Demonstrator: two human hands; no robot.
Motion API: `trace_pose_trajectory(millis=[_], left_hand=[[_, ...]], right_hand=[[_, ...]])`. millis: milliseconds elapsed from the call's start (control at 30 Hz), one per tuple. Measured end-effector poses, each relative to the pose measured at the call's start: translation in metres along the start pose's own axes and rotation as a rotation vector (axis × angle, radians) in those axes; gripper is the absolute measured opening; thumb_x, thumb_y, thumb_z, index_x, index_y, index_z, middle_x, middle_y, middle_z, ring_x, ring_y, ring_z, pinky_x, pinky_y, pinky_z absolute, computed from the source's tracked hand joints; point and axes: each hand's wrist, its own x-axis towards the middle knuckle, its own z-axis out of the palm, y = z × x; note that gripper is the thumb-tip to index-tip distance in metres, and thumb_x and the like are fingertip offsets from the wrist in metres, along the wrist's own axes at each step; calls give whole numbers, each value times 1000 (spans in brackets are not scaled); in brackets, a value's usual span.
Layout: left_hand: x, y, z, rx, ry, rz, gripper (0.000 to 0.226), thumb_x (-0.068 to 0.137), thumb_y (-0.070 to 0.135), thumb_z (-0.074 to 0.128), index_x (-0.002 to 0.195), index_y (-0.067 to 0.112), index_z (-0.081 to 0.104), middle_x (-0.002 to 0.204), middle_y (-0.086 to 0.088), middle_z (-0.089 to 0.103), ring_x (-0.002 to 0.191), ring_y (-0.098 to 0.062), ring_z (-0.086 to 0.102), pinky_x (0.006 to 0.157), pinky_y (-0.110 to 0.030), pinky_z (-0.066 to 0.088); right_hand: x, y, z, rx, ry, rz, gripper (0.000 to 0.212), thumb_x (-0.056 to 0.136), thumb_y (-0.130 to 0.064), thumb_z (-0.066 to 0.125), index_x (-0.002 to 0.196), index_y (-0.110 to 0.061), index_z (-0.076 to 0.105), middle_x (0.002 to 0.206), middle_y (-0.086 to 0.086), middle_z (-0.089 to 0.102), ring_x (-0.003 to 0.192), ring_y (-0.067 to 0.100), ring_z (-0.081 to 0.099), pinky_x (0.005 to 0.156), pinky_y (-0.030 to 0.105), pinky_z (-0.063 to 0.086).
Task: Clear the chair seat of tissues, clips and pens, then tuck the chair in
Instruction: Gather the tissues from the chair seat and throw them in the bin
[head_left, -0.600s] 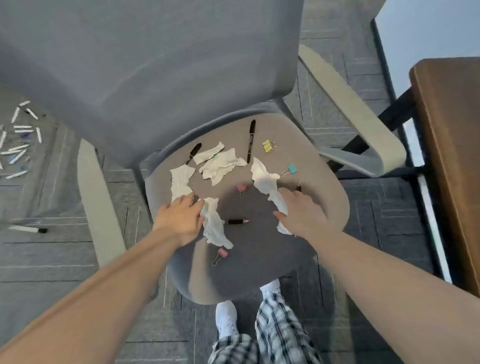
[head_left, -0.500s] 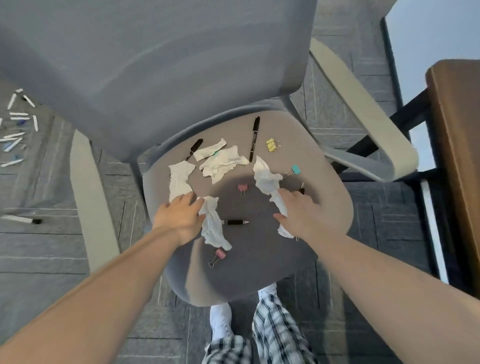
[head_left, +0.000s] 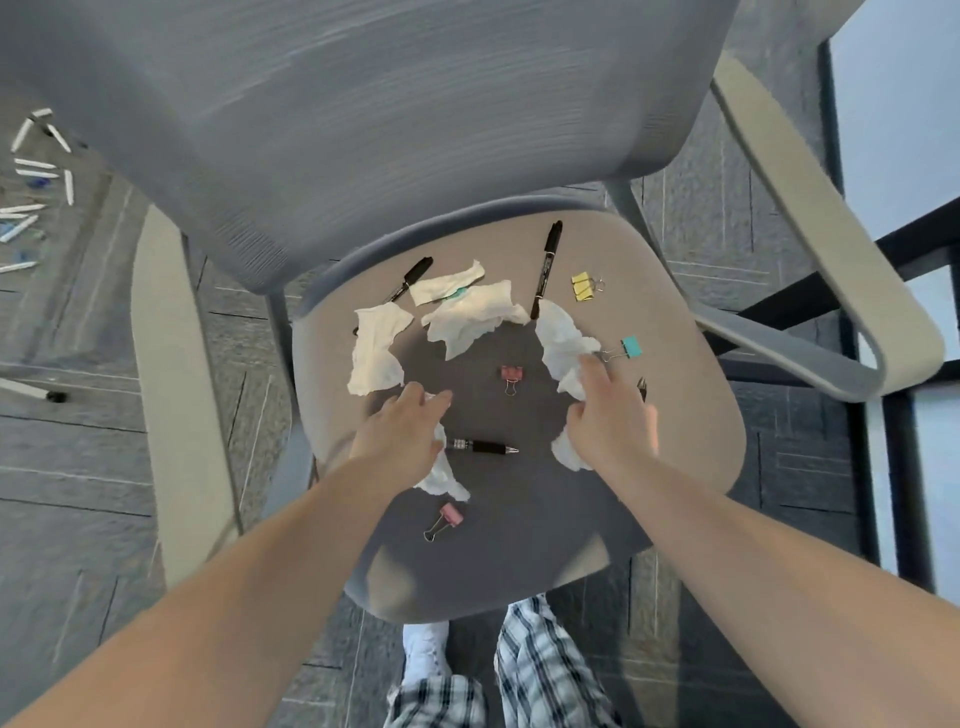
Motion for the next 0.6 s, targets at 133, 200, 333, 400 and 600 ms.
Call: trace_pose_trajectory(millis=[133, 200, 333, 400, 600], left_hand=[[-1, -5, -10, -161, 127, -32, 21, 89, 16, 45, 105, 12, 57, 109, -5, 49, 98, -30, 55, 81, -39, 45], [0, -8, -19, -195, 233, -63, 17, 86, 16, 47, 98, 11, 57, 105, -3, 52, 95, -29, 54, 73, -33, 40], [7, -19, -36, -267, 397, -174, 20, 84, 8, 48, 103, 8, 54, 111, -9, 53, 101, -31, 48, 76, -36, 38], [10, -24, -41, -312, 432, -244, 27, 85, 5, 46, 111, 8, 52, 115, -12, 48, 99, -33, 51, 77, -41, 44], [26, -27, -46, -364, 412, -424, 40, 88, 24, 46, 127, 15, 43, 125, -9, 39, 100, -34, 54, 75, -38, 43]], right_hand=[[10, -13, -9, 92, 62, 8, 41, 90, -4, 40, 130, -14, 44, 127, 10, 47, 107, 33, 51, 70, 35, 39], [15, -19, -12, 140, 101, 27, 39, 88, -2, 40, 126, -12, 46, 123, 11, 50, 107, 35, 51, 70, 36, 40], [24, -31, -10, 173, 125, 42, 49, 89, -16, 49, 136, -16, 37, 125, 10, 47, 110, 31, 51, 73, 34, 41], [30, -34, -7, 100, 87, 41, 61, 90, -27, 56, 143, -17, 28, 126, 10, 41, 111, 30, 51, 75, 34, 42], [48, -35, -1, 21, -14, 165, 38, 89, -24, 61, 121, -10, 47, 116, 14, 45, 104, 37, 53, 74, 40, 45]])
